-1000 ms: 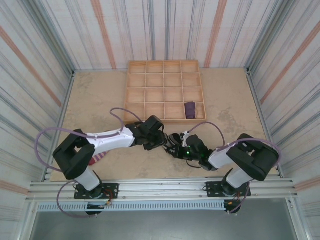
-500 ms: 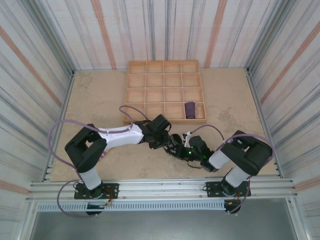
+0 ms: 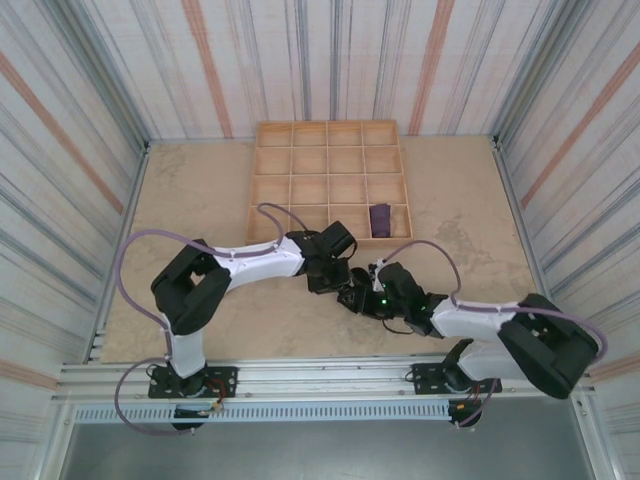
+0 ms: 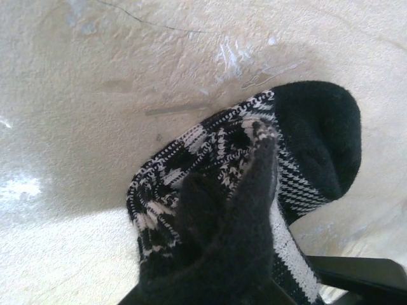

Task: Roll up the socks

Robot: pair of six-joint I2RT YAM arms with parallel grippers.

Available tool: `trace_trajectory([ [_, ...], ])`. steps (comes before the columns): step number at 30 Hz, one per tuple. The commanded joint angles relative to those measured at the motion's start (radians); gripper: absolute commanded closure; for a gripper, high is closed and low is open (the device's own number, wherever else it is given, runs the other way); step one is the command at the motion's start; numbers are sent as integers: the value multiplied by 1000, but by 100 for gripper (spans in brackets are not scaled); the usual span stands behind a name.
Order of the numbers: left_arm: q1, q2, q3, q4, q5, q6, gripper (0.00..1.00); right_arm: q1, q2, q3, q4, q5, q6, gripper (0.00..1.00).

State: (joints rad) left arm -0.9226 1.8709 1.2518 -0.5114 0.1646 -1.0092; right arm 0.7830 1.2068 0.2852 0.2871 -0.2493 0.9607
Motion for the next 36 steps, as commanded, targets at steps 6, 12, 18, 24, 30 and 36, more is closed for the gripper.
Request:
trace_trajectory([
  [6, 23, 107, 116, -343, 6, 78, 95, 60, -211, 151, -647, 250, -287, 27],
  [12, 25, 141, 162, -370, 35, 87, 93, 305, -242, 165, -585, 597, -417, 28],
  [18, 34, 159, 175, -372, 66, 98, 91, 494, -149, 123, -330, 859, -585, 28],
  [24, 42, 148, 161, -356, 79, 95, 89, 507, 9, 117, -153, 928, -671, 28],
  [30, 45, 149, 149, -341, 100, 92, 88, 507, 130, 130, -56, 931, -671, 29],
  [36, 52, 132, 126, -321, 108, 90, 87, 504, 249, 129, -55, 952, -598, 38],
])
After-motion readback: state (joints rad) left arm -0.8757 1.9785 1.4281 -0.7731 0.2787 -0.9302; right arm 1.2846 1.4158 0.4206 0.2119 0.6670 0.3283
